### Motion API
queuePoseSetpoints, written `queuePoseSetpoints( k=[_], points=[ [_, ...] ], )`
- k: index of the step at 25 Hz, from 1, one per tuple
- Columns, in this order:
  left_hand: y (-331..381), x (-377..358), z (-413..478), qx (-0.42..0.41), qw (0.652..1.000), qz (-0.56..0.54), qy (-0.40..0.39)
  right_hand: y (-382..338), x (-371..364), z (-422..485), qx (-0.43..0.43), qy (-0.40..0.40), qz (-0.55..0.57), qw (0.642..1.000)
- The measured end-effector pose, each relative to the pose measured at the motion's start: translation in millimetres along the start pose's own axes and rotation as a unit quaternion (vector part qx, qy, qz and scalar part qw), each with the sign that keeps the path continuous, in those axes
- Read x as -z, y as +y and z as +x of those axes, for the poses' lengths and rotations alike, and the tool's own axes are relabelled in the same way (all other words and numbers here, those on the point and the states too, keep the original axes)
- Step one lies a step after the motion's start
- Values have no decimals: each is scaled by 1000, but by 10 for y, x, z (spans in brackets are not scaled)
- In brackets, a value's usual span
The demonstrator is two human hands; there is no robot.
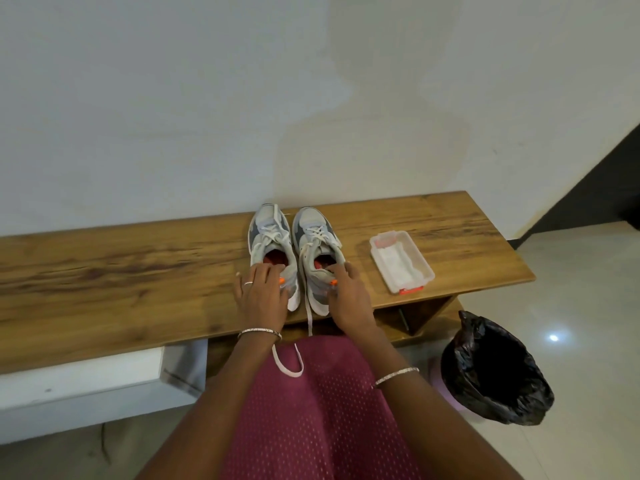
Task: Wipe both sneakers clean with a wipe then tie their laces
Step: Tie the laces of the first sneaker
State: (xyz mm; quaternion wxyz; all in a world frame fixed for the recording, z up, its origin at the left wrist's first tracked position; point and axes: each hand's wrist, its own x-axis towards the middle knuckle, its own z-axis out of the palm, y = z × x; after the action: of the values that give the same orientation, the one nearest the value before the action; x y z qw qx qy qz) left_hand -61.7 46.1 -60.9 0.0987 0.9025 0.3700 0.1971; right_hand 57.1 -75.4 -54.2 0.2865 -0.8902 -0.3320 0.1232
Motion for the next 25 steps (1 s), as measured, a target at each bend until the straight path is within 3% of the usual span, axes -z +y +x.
queuePoseSetpoints(
  k=[9, 15, 18, 22, 25],
  points=[
    [-258, 54, -256, -44, 996, 62, 52, 39, -19, -322, -1, 15, -25, 1000],
    [-332, 203, -435, -8, 998, 65, 5, 5, 42, -710, 21, 0, -15, 1000],
    [-188, 314, -410, 0, 1000, 3, 4, 12, 206, -691, 23, -29, 46, 998],
    [222, 344, -277, -10, 977, -210, 18, 56, 469, -317, -12, 75, 89, 993],
    [470, 147, -135, 30, 961, -273, -35, 69, 466, 107, 14, 98, 87, 991]
  ],
)
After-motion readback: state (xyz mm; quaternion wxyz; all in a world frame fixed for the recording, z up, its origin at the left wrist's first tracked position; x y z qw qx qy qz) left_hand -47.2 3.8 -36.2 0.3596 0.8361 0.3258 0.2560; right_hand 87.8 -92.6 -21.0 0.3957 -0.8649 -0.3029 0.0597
